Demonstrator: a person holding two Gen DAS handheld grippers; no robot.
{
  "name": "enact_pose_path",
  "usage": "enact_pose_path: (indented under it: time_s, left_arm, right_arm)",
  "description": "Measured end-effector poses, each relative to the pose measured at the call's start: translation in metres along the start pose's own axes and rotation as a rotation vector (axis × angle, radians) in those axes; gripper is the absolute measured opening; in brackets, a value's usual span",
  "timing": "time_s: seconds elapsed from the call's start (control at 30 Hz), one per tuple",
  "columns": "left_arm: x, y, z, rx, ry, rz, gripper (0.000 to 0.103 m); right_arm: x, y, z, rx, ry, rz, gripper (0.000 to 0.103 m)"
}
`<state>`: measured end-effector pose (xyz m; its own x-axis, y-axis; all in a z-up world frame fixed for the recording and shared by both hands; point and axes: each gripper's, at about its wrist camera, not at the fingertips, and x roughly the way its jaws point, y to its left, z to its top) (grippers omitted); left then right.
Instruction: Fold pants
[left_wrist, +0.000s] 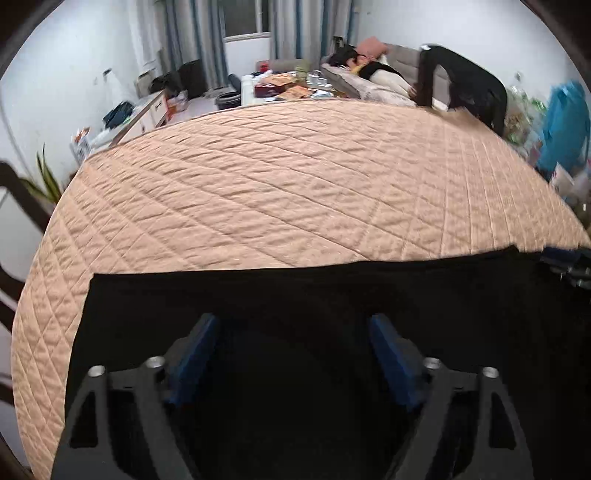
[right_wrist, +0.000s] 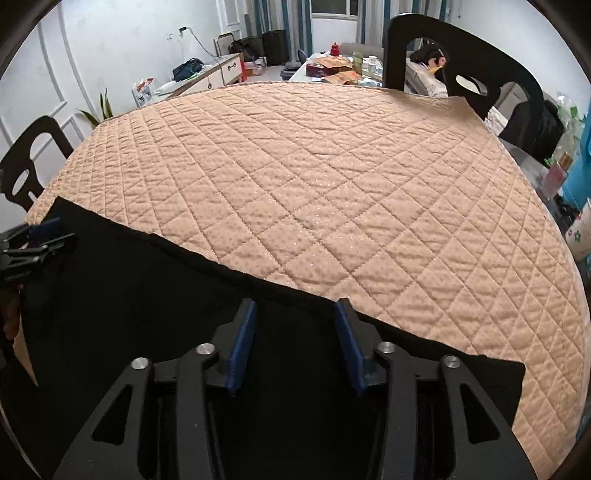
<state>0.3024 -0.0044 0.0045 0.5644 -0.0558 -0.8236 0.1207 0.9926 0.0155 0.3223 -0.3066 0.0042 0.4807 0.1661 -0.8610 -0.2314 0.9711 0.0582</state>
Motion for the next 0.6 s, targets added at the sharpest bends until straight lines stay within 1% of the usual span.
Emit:
enact_pose_path:
  time_s: [0.07,0.1,0.13,0.17,0.2,0.23,0.27,0.3,0.33,0.37,0.43,0.47,0.6]
  left_arm:
    - [0.0,-0.003,0.0,0.004,-0.013,0.009,0.089]
    - [0.0,-0.004,0.0,0.001,-0.008,0.012,0.087]
    - [-0.001,-0.005,0.0,-0.002,-0.002,0.008,0.085]
    - [-0.003,-0.006,0.001,0.003,-0.003,0.0,0.074]
    - [-0.005,-0.01,0.001,0.019,-0.007,-0.016,0.056]
    - [-0.008,-0.016,0.0,0.038,-0.013,-0.027,0.047]
    - [-0.01,-0.022,-0.001,0.056,-0.017,-0.027,0.029]
    - [-0.012,-0.029,-0.002,0.079,-0.018,-0.028,0.012]
    - [-0.013,-0.034,-0.002,0.09,-0.017,-0.012,0.006]
    - [-0.014,-0.037,-0.003,0.092,-0.014,0.009,0.005]
    - [-0.02,-0.035,-0.004,0.065,-0.016,0.004,0.005]
    - [-0.028,-0.032,-0.007,0.043,-0.028,-0.007,0.005]
    - [-0.069,-0.028,-0.021,0.038,-0.105,-0.022,0.005]
  right_arm:
    - [0.002,0.001,0.002,-0.003,0.003,-0.012,0.049]
    - [0.003,0.001,0.004,-0.008,0.005,-0.015,0.049]
    - [0.003,0.002,0.004,-0.01,0.005,-0.012,0.047]
    - [0.004,0.003,0.004,-0.012,0.004,-0.005,0.044]
    - [0.003,0.004,0.004,-0.02,0.002,0.005,0.033]
    - [0.002,0.004,0.004,-0.02,0.002,0.001,0.027]
    - [0.001,0.005,0.004,-0.02,0.002,-0.003,0.023]
    - [0.001,0.008,0.004,-0.021,0.001,-0.001,0.014]
    - [0.0,0.01,0.003,-0.019,0.001,0.001,0.01]
    - [-0.001,0.012,0.002,-0.023,0.004,-0.012,0.01]
    - [-0.008,0.017,-0.002,-0.024,-0.012,-0.021,0.009]
    - [-0.014,0.018,-0.004,-0.017,-0.024,-0.013,0.009]
    - [-0.058,0.022,-0.019,0.006,-0.115,0.044,0.009]
